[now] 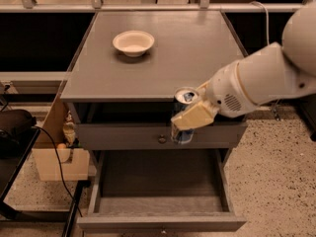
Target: Place redbull can into middle drawer
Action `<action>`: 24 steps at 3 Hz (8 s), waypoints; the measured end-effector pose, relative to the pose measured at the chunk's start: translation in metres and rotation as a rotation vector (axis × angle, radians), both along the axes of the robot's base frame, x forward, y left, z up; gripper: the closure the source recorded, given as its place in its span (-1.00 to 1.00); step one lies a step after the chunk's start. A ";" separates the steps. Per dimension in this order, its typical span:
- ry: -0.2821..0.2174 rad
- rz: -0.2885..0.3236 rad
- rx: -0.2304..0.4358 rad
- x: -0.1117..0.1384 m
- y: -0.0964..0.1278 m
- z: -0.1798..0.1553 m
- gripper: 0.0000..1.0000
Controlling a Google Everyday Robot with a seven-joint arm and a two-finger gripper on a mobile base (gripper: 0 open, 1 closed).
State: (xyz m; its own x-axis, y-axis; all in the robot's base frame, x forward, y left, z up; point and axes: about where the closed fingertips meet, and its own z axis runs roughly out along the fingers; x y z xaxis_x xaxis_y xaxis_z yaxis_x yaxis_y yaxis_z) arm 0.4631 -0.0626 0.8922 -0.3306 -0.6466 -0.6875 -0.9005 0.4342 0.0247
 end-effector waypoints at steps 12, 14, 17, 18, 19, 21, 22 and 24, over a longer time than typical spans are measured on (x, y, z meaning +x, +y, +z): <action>-0.166 0.209 0.133 0.024 -0.008 -0.266 1.00; -0.159 0.210 0.138 0.022 -0.012 -0.280 1.00; -0.119 0.217 0.115 0.014 -0.025 -0.336 1.00; -0.108 0.225 0.101 0.018 -0.025 -0.361 1.00; -0.100 0.239 0.085 0.027 -0.022 -0.400 1.00; -0.077 0.241 0.057 0.037 -0.023 -0.455 1.00; -0.078 0.237 0.049 0.038 -0.025 -0.457 1.00; -0.095 0.231 0.013 0.041 -0.038 -0.486 1.00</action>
Offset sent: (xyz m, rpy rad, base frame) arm -0.0226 0.0106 -0.0878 0.1397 -0.0455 0.0258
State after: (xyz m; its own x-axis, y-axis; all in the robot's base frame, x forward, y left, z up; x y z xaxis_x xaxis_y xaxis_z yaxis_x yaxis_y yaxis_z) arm 0.5042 -0.1002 0.4065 -0.1085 -0.6886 -0.7170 -0.9744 0.2167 -0.0607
